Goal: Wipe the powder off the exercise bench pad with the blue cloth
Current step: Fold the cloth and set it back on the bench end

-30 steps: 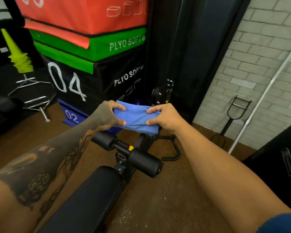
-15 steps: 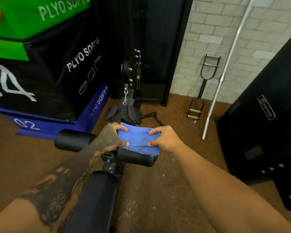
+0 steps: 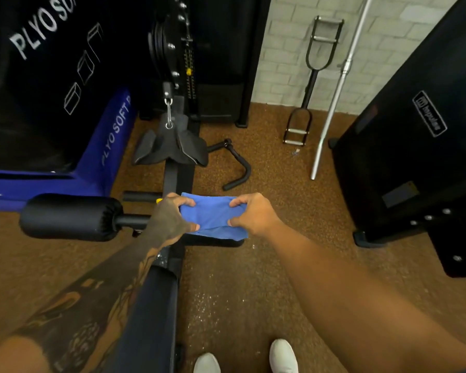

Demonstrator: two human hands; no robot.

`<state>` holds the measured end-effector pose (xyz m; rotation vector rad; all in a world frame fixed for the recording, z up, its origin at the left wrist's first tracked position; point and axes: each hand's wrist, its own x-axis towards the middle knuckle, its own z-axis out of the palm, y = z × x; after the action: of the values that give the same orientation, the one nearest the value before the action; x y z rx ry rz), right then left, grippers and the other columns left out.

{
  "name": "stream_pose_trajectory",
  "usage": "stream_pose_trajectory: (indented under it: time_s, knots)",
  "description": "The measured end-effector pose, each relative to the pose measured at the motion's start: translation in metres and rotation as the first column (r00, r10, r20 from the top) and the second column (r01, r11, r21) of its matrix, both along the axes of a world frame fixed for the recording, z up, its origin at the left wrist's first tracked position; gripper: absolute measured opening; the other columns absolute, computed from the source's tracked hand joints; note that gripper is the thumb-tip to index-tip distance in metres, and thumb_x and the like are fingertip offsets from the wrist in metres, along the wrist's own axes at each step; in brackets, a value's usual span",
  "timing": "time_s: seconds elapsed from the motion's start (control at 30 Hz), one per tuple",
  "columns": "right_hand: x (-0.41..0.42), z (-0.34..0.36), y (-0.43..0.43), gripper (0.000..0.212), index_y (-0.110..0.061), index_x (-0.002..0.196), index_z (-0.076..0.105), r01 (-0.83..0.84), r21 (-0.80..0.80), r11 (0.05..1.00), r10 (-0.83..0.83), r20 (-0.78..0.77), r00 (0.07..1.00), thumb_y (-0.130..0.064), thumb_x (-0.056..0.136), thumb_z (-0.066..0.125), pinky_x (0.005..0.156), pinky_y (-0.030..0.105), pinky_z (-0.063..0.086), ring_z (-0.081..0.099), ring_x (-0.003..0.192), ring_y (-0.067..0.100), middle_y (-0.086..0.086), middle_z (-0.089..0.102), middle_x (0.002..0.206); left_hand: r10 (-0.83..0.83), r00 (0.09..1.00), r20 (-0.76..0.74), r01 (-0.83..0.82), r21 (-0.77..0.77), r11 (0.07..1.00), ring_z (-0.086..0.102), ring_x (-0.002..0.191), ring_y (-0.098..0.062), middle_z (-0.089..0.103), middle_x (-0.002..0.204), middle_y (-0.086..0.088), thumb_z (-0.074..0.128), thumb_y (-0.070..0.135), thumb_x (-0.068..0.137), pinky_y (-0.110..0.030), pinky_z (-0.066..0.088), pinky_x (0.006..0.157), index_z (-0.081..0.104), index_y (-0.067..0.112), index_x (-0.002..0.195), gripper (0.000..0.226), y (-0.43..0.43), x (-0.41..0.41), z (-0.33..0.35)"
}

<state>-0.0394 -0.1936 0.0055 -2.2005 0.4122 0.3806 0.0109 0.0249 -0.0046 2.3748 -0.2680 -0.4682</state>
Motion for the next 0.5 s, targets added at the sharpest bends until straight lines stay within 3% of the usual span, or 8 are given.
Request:
stream_pose_trajectory:
  time_s: [0.23, 0.33, 0.4, 0.5]
  knots:
    - [-0.008, -0.011, -0.001, 0.044, -0.014, 0.116, 0.070, -0.003, -0.021, 1.000, 0.004, 0.030, 1.000, -0.025, 0.076, 0.084, 0.094, 0.022, 0.037, 0.054, 0.117, 0.023, 0.010, 0.052, 0.123, 0.013, 1.000, -0.002, -0.013, 0.141, 0.990, 0.054, 0.097, -0.021, 0.051, 0.105, -0.003, 0.097, 0.020, 0.060, -0.025, 0.037, 0.086, 0.070, 0.013, 0.114, 0.060, 0.000, 0.007, 0.002]
    - [-0.012, -0.011, 0.000, 0.050, -0.017, 0.129, 0.064, -0.105, -0.137, 0.985, 0.113, 0.051, 0.992, -0.036, 0.084, 0.076, 0.109, 0.031, 0.032, 0.038, 0.133, 0.027, 0.012, 0.040, 0.142, 0.007, 1.000, -0.001, -0.006, 0.162, 0.987, 0.059, 0.105, -0.028, 0.055, 0.110, -0.007, 0.098, 0.022, 0.057, -0.028, 0.040, 0.089, 0.071, 0.013, 0.113, 0.062, 0.005, 0.006, -0.002]
    - [-0.013, -0.009, 0.003, 0.056, -0.023, 0.141, 0.052, -0.226, -0.344, 0.911, 0.263, 0.066, 0.962, -0.047, 0.091, 0.062, 0.115, 0.043, 0.026, 0.020, 0.143, 0.027, 0.008, 0.025, 0.157, -0.019, 0.998, 0.053, 0.009, 0.181, 0.983, 0.056, 0.108, -0.029, 0.052, 0.115, -0.008, 0.098, 0.025, 0.057, -0.036, 0.044, 0.095, 0.070, 0.012, 0.114, 0.065, 0.006, 0.004, -0.003]
    - [-0.014, -0.010, 0.011, 0.064, -0.024, 0.155, 0.024, -0.366, -0.409, 0.836, 0.410, 0.024, 0.912, -0.050, 0.100, 0.042, 0.121, 0.043, 0.009, -0.001, 0.151, 0.025, 0.006, 0.001, 0.165, -0.217, 0.958, 0.185, 0.134, 0.380, 0.915, 0.044, 0.129, -0.032, 0.045, 0.142, -0.009, 0.092, 0.039, 0.064, -0.051, 0.040, 0.106, 0.060, 0.020, 0.135, 0.080, 0.006, 0.003, -0.001]
